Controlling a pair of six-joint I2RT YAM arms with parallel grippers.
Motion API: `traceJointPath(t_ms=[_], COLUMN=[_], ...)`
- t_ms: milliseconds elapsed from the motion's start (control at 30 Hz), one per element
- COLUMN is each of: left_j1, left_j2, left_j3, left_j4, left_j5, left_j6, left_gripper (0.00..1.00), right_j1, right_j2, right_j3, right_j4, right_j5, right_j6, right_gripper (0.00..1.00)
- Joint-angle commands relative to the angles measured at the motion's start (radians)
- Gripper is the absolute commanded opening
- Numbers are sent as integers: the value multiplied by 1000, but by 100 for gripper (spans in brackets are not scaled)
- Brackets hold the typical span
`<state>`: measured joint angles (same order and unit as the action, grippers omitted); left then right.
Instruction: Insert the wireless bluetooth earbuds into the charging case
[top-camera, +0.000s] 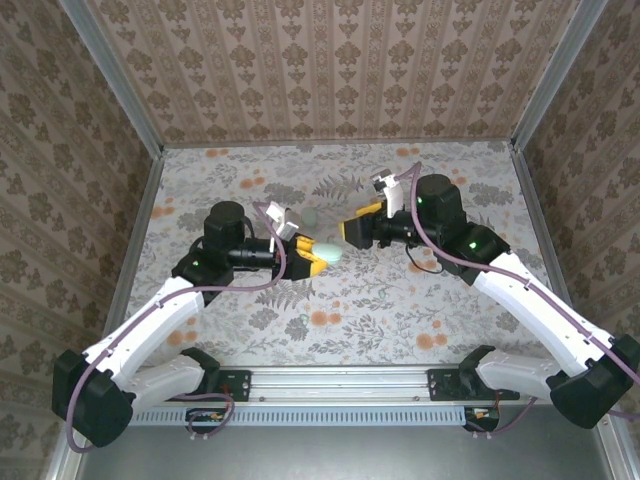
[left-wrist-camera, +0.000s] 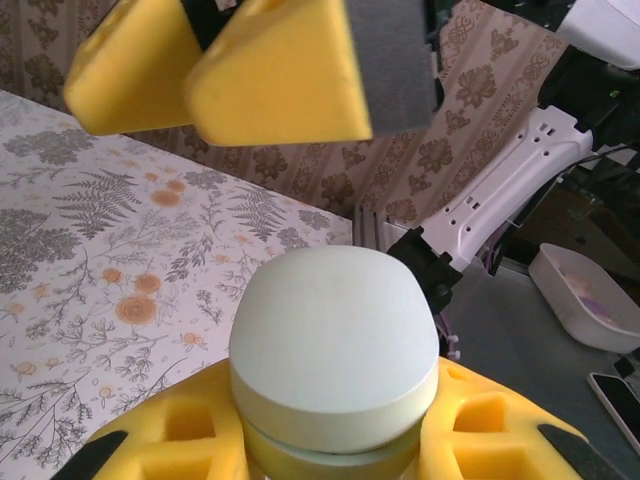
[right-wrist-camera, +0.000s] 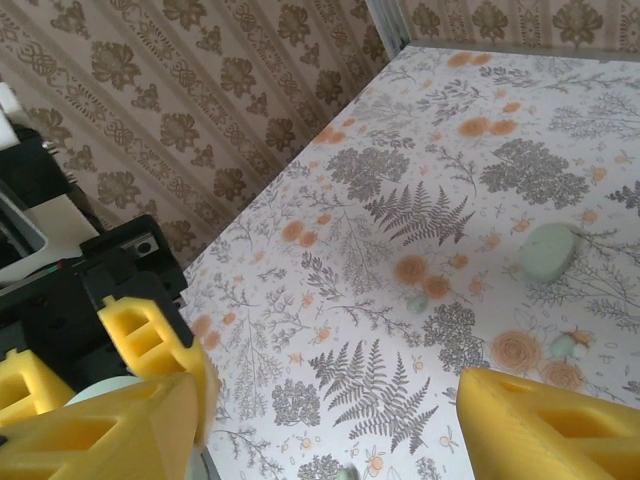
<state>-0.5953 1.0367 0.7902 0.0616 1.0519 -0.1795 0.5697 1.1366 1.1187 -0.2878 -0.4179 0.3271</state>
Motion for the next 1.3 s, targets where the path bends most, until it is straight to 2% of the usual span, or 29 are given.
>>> traceJointPath(t_ms=[0, 300, 467, 600, 800, 967, 1133, 1267], left_j1=[12, 37, 42, 41, 42, 40, 40, 39], left_j2=[2, 5, 15, 31, 27, 10, -6, -9], left_j3=[-4, -22, -16, -11, -23, -29, -40, -43], left_j4=[47, 61, 68, 87, 113, 108, 105, 106], left_j5=[40, 34, 49, 63, 90, 113, 110, 106], left_j6=[-10, -39, -48, -62, -77, -57, -22, -5], left_gripper=[0, 0, 0, 0, 0, 0, 0, 0], right_j1=[-4, 31, 72, 96, 94, 89, 73, 73], right_j2=[-17, -59, -88, -58, 15, 43, 50, 61], right_j3=[-12, -68, -124, -99, -25, -2, -8, -28], right_j4=[21, 52, 92, 51, -18, -14, 26, 85], right_j5=[-37, -126, -153, -111, 25, 67, 78, -18], right_j6=[41, 10, -27, -61, -72, -57, -14, 5], right_gripper=[70, 70, 76, 78, 78, 77, 77, 76])
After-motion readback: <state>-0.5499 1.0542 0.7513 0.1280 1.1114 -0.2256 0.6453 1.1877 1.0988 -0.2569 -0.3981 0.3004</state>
